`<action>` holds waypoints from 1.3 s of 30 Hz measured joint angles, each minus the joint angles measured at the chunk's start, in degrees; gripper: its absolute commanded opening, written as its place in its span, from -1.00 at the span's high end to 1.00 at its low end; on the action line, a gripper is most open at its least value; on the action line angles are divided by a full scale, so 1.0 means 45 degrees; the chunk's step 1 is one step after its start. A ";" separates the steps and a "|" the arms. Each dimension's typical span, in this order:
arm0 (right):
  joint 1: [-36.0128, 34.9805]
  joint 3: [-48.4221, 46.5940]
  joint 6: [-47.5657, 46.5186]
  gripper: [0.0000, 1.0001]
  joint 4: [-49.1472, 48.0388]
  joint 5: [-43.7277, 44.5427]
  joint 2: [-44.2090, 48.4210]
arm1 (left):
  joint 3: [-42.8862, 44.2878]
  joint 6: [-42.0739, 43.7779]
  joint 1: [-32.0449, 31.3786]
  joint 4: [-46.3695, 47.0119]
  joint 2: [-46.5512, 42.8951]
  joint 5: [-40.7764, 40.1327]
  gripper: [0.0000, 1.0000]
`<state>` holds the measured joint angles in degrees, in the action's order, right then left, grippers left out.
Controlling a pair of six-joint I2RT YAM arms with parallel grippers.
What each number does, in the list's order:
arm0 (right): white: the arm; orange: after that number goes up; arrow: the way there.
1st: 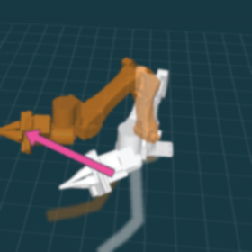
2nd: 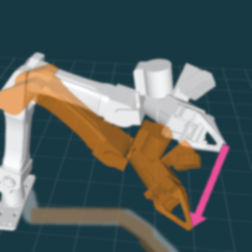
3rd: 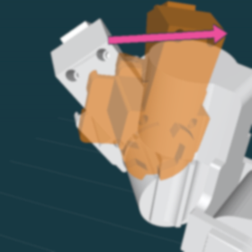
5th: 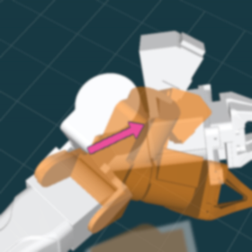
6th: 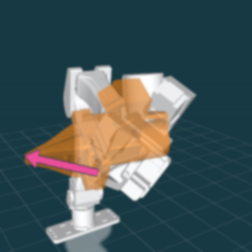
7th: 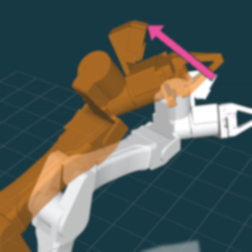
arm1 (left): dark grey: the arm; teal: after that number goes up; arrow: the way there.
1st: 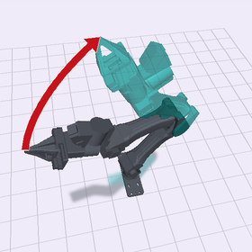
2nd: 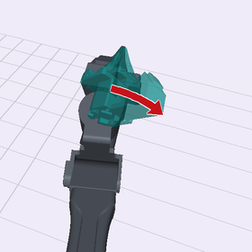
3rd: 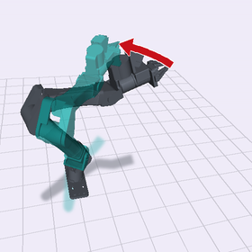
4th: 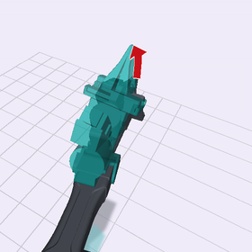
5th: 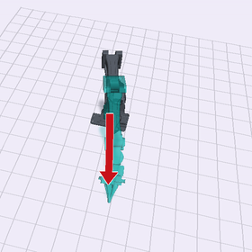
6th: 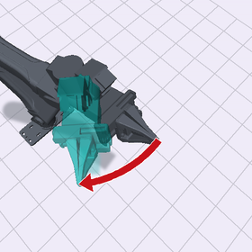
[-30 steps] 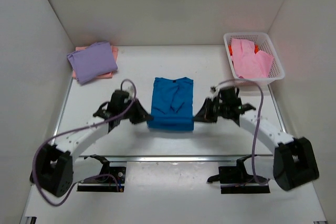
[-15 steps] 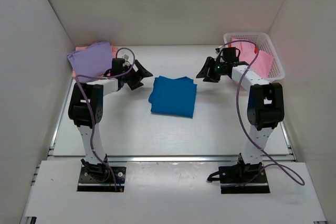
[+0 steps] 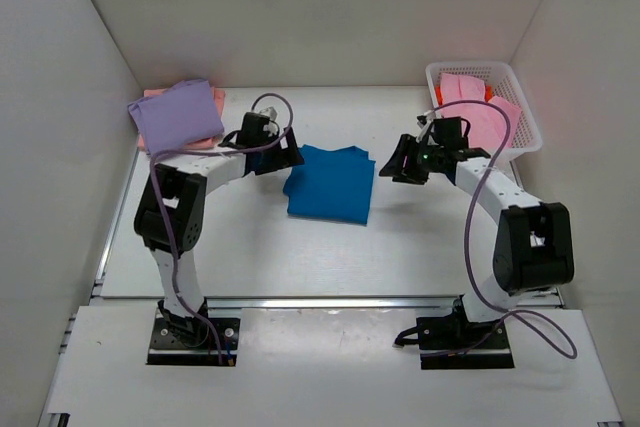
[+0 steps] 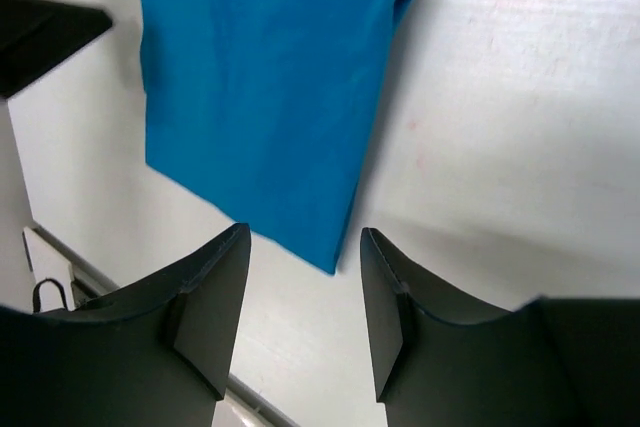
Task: Fold and stack the t-shirts
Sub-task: Put the neatly folded tshirt into the corner of the board with the left arm
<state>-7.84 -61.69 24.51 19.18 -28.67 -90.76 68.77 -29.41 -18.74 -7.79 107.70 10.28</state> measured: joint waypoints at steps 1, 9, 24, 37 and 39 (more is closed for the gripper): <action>0.0015 0.0262 0.0044 0.10 -0.0034 -0.0053 0.0345 | 0.0593 0.0282 -0.0126 -0.0427 0.0427 -0.0403 -0.97; 0.0296 0.1005 0.0369 0.11 -0.0384 -0.0466 0.1598 | 0.2589 0.1564 -0.0869 -0.2545 0.2098 -0.1642 -0.97; 0.0767 0.1569 0.0797 0.27 -0.0835 -0.1166 0.1885 | 0.1904 0.2191 -0.1729 -0.2132 0.1919 -0.1622 1.00; 0.0976 0.1583 0.0952 0.34 -0.0894 -0.1802 0.2361 | 0.6611 0.3677 0.0593 -0.6800 0.3041 -0.2715 1.00; 0.0894 0.1535 0.1044 0.35 -0.0884 -0.1919 0.2361 | 0.8296 0.3886 0.1083 -0.7480 0.3434 -0.2963 1.00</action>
<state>-3.81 -54.78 29.21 15.20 -37.30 -80.14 106.10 -11.92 -13.87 -41.45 123.15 -3.05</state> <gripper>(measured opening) 0.331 0.111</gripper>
